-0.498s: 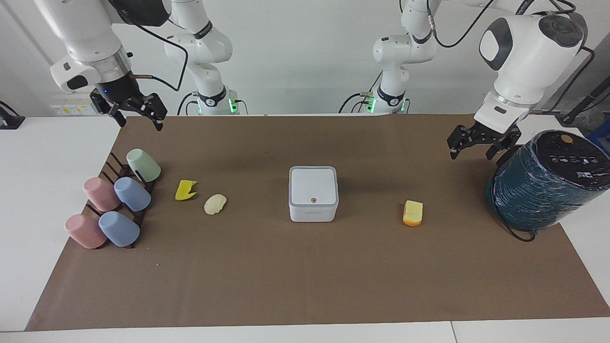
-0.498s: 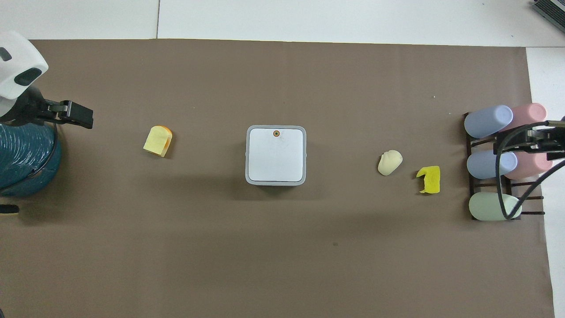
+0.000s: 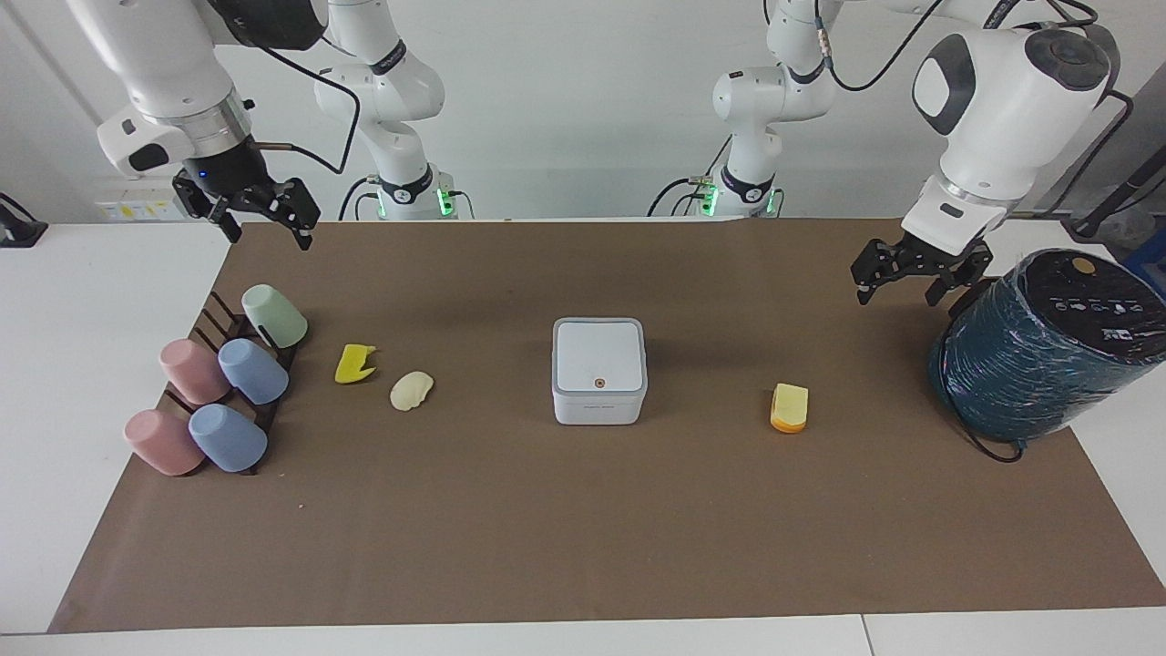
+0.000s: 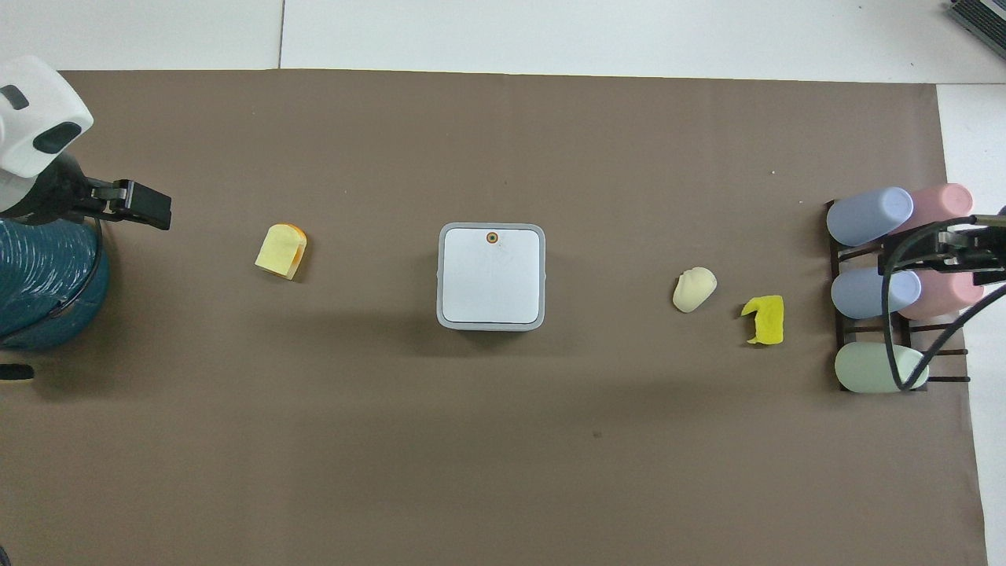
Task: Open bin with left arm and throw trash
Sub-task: 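Move the left gripper toward the white bin's lid, then hook the bin lid's near edge with the left gripper and lift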
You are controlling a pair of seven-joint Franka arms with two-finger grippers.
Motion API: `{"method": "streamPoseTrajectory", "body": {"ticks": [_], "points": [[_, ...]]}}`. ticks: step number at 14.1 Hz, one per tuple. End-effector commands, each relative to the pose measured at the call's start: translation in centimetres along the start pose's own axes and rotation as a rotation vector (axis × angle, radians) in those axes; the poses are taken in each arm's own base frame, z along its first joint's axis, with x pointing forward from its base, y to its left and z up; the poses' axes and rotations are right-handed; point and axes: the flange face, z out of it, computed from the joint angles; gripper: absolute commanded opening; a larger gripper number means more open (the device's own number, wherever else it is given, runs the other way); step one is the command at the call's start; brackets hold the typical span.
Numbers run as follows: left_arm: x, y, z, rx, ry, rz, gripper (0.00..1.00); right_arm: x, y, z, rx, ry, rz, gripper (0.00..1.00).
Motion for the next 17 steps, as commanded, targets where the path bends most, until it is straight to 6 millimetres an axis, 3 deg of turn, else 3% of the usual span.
{"method": "streamPoseTrajectory", "body": {"ticks": [1, 2, 5, 6, 10, 17], "points": [[-0.4, 2.2, -0.4, -0.01, 0.041, 0.014, 1.0, -0.7, 0.4, -0.2, -0.02, -0.002, -0.021, 1.0], [-0.4, 3.4, -0.3, -0.012, 0.041, -0.015, 0.92, -0.7, 0.6, -0.1, -0.018, -0.005, -0.018, 1.0], [-0.4, 8.3, 0.1, -0.031, 0.065, -0.154, 0.44, -0.5, 0.8, -0.2, -0.017, 0.007, -0.006, 1.0], [-0.7, 10.0, 0.3, -0.055, 0.088, -0.208, 0.38, -0.5, 0.8, -0.2, -0.017, 0.007, -0.006, 1.0], [-1.6, 16.0, 2.9, -0.181, 0.178, -0.413, 0.17, -0.5, 1.2, 0.0, -0.017, 0.006, 0.0, 1.0], [-1.4, 24.0, 7.8, -0.341, 0.262, -0.586, 0.14, -0.5, 0.9, 0.0, -0.014, 0.008, -0.001, 1.0]]}}
